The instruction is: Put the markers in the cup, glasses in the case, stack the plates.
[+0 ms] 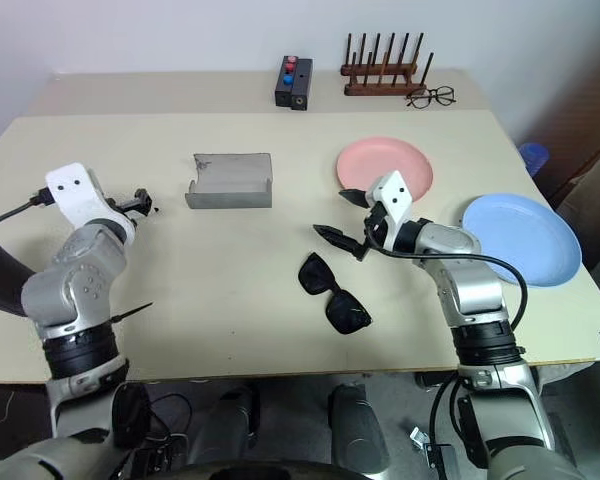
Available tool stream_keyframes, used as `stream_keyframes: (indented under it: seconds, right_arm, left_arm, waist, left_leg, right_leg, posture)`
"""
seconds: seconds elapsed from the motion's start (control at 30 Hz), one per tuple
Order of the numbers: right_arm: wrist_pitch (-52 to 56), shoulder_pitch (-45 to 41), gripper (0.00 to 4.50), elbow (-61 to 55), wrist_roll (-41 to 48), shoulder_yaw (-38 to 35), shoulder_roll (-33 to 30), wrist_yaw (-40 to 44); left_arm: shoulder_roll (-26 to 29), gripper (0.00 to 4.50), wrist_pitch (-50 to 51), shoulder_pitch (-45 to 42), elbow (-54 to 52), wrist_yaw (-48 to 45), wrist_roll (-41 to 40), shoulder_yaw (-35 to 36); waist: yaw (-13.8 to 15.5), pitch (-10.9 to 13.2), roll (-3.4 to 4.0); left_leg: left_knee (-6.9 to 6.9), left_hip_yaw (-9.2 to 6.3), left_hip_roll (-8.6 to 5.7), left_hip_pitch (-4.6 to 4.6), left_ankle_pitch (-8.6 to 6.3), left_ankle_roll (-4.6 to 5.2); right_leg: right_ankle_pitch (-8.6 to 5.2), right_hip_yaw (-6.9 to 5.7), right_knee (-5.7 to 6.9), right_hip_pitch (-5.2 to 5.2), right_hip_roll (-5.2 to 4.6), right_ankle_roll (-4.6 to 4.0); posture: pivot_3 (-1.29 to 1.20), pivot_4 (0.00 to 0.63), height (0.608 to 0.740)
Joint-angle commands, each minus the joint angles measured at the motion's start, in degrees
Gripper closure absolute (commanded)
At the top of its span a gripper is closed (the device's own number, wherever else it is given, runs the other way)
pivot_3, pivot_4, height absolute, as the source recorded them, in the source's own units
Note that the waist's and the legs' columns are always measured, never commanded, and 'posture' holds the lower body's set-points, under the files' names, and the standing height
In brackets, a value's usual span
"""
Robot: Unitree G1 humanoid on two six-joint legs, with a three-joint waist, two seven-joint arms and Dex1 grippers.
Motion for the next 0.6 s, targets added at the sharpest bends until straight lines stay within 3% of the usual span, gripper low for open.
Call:
stream_keyframes:
  seconds: [0.03, 0.6]
  right_arm:
    - [-1.5, -0.7, 0.0, -1.2, 0.6, -0.5, 0.2, 0.1]
    - [-2.5, 0.6, 0.0, -1.2, 0.2, 0.0, 0.2, -0.5]
  left_arm:
    - [-1.0, 0.05, 0.3, -4.0, 2.4, 3.4, -0.3, 4.1]
    - [-4.3, 0.05, 1.9, -14.8, 15.9, 15.4, 1.0, 10.5]
  waist:
    - [0.0, 0.0, 0.0]
    - [0.1, 0.0, -0.01]
  left_leg:
    - [0.0, 0.0, 0.0, 0.0, 0.0, 0.0]
    - [-0.01, 0.0, 0.0, -0.01, 0.01, -0.02]
  right_leg:
    - [0.0, -0.01, 0.0, 0.0, 0.0, 0.0]
    - [0.01, -0.02, -0.01, 0.0, 0.0, 0.02]
  posture:
    - [0.0, 0.15, 0.74]
    - [0.0, 0.15, 0.74]
